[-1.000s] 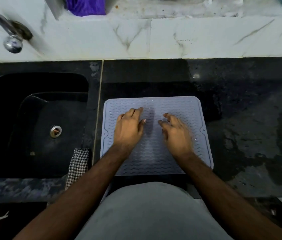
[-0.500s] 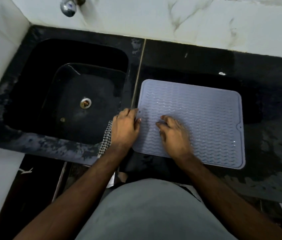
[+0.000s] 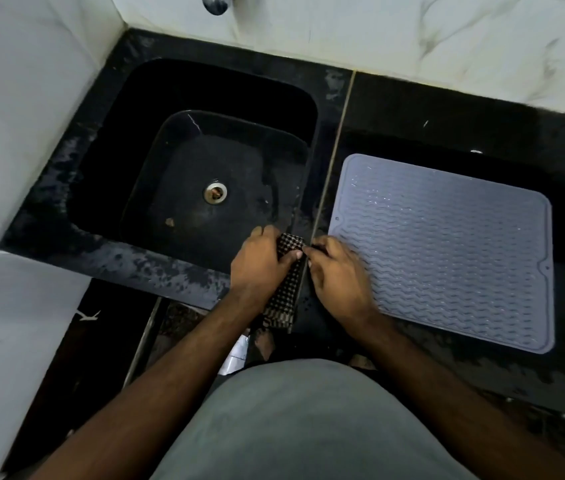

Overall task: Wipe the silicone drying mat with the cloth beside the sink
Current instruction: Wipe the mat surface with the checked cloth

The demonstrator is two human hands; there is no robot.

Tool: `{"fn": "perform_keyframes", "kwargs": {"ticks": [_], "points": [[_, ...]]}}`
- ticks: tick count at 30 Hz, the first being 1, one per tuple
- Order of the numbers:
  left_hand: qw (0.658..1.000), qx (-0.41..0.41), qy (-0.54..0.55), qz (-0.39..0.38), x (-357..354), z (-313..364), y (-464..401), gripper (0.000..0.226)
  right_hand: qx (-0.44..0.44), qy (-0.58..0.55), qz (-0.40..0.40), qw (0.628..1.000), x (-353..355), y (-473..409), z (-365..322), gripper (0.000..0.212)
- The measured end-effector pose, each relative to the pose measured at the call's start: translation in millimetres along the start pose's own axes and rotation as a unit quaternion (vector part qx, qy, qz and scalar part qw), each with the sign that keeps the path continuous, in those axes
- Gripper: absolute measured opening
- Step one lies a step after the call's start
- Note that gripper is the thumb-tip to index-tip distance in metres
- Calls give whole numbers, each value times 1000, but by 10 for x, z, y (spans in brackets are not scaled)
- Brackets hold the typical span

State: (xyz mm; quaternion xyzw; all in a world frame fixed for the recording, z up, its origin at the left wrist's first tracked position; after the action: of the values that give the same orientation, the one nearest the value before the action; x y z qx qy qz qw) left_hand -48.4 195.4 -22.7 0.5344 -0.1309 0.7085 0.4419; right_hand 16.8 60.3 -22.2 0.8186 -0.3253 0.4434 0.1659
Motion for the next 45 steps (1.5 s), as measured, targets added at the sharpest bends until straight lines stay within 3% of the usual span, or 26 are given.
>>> {"fn": "perform_keyframes", "kwargs": {"ticks": [6, 10, 15, 19, 21, 24, 28, 31, 36, 40, 43, 45], "points": [[999, -39, 28, -2, 46, 222, 21, 29, -37, -42, -7, 998, 19, 60, 0, 37], [979, -35, 203, -10, 84, 475, 35, 23, -79, -190, 20, 978, 218, 89, 50, 31], [939, -13, 342, -2, 192, 926, -9, 25, -186, -355, 108, 910, 562, 211, 316, 36], [844, 8, 520, -132, 9, 1448, 67, 39, -209, -480, 118, 844, 794, 244, 467, 56], [836, -3, 530, -143, -9, 1635, 75, 47, -235, -515, 144, 812, 891, 291, 632, 51], [847, -15, 518, -122, -56, 1758, -2, 43, -304, -496, 198, 789, 975, 422, 948, 29], [919, -71, 385, -31, -121, 1709, -157, 17, -388, -487, 261, 737, 1021, 658, 1338, 17], [948, -52, 313, 7, -175, 1598, -217, 10, -411, -482, 278, 722, 1116, 738, 1532, 15], [974, -83, 211, 19, -221, 1562, -333, 23, -376, -497, 274, 732, 1410, 579, 1527, 14], [986, -136, 94, 0, -321, 1598, -548, 35, -304, -528, 276, 743, 1624, 311, 1431, 27], [986, -163, 28, -28, -403, 1615, -659, 34, -336, -487, 235, 771, 1466, 150, 1549, 23], [982, -176, 23, -69, -472, 1623, -662, 52, -376, -418, 185, 806, 1286, 113, 1680, 20]]}}
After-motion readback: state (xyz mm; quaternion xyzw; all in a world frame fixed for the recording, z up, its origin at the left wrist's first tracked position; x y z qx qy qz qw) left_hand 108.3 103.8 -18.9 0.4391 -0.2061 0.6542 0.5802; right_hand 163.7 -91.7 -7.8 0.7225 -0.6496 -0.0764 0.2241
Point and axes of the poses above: each hand's wrist, its own y-axis away from the middle knuckle, its own x-axis out of the back of the hand, z = x × y, the point moved 9 cm from there along -y, towards the middle knuckle, and after that the axes turned 6 degrees about -y, right-handed, at the moved point
